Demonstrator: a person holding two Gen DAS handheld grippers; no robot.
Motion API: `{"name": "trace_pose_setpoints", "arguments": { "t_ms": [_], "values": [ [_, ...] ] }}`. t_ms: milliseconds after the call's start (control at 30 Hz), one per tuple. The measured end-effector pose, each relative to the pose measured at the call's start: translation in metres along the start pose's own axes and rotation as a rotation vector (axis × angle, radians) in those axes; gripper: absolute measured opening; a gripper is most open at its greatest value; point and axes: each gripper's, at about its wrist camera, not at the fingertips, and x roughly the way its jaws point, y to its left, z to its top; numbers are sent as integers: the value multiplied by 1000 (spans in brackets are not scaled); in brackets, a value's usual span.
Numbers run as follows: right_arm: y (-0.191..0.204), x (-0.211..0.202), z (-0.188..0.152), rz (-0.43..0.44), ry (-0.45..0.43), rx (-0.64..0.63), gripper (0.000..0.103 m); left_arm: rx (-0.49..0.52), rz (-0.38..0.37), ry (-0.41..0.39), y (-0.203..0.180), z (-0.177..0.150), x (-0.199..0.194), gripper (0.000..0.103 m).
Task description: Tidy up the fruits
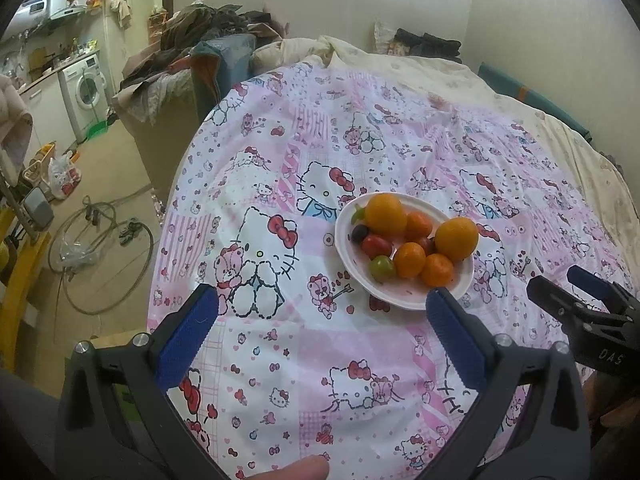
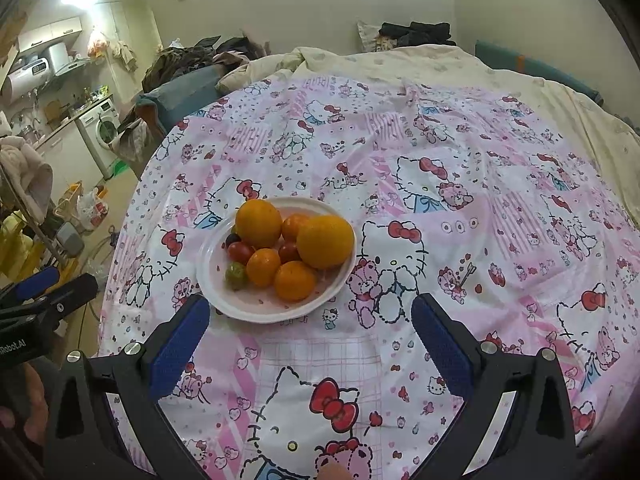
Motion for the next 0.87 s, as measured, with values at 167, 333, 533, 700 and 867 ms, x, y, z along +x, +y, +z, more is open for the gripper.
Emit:
{"name": "trace_pose_setpoints", "arguments": {
  "t_ms": [167, 333, 533, 700, 867],
  "values": [
    [0, -1, 1, 0, -2, 0, 103, 0, 1, -1, 0, 0, 0, 102],
    [-1, -2, 2, -5, -7, 3, 103, -3, -1, 1, 0, 0, 0, 102],
    [-1, -1, 3, -5, 1, 8, 103, -5, -1, 0, -1, 1, -1, 102],
    [-2, -1, 4, -4, 0, 7, 103, -7, -3, -1, -1, 1, -1, 102],
    [-1, 2, 3, -1, 0, 10, 103, -13, -12, -10, -3, 3, 0, 103]
  ]
}}
